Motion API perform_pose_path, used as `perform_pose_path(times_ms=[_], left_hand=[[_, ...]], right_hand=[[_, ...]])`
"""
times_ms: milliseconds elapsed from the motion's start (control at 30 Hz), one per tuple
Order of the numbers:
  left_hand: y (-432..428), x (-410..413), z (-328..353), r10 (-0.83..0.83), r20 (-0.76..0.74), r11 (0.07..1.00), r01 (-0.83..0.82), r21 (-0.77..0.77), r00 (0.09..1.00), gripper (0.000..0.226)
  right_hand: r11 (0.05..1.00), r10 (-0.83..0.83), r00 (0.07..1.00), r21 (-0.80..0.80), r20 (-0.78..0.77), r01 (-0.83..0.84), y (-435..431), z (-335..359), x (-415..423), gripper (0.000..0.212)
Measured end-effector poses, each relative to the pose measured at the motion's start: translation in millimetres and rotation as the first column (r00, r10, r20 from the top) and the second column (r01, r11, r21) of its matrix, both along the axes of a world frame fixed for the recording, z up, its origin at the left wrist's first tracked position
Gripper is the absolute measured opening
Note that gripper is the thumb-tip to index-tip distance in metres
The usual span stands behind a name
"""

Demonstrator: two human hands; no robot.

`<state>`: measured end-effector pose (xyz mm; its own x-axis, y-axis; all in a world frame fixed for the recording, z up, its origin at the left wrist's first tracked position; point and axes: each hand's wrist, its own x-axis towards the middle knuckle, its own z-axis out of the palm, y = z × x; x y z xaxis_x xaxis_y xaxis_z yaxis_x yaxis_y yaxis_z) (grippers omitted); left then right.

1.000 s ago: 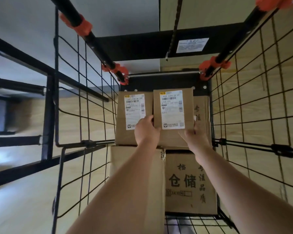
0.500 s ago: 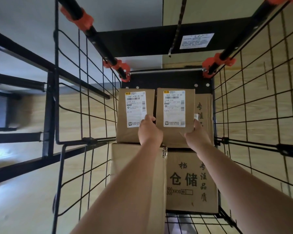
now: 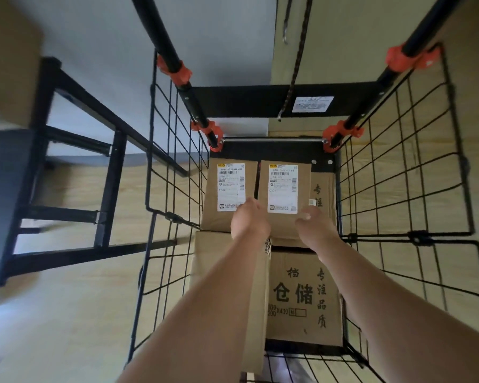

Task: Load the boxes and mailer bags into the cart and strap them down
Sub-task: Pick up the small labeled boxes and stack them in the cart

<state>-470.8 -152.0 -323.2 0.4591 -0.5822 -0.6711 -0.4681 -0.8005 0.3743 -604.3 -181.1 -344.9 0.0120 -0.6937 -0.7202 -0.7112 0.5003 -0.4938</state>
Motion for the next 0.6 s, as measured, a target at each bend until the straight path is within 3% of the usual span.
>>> perform_pose_path(times_ms=[133,300,600], left_hand=[[13.5,-2.1,38.9,-0.247,-0.003,0.963,0.246,0.111,0.969,0.034],[33.3,6.1,98.5,-0.392,0.144,0.917,0.373,0.142,0.909,0.022],[77.5,68.0,193.3,-0.302,0.347,0.949,0.314,0.024,0.888,0.020]], right_hand=[[0.973,0.183,0.979,-0.123,-0.090,-0.194,9.8,43.0,8.9,0.033],[0.903,0.335,0.922,-0.212,-0.194,-0.373,32.9,105.3,20.7,0.026],[0.750,0.450,0.835,-0.372,-0.317,-0.546,56.5,207.8,71.4,0.012]])
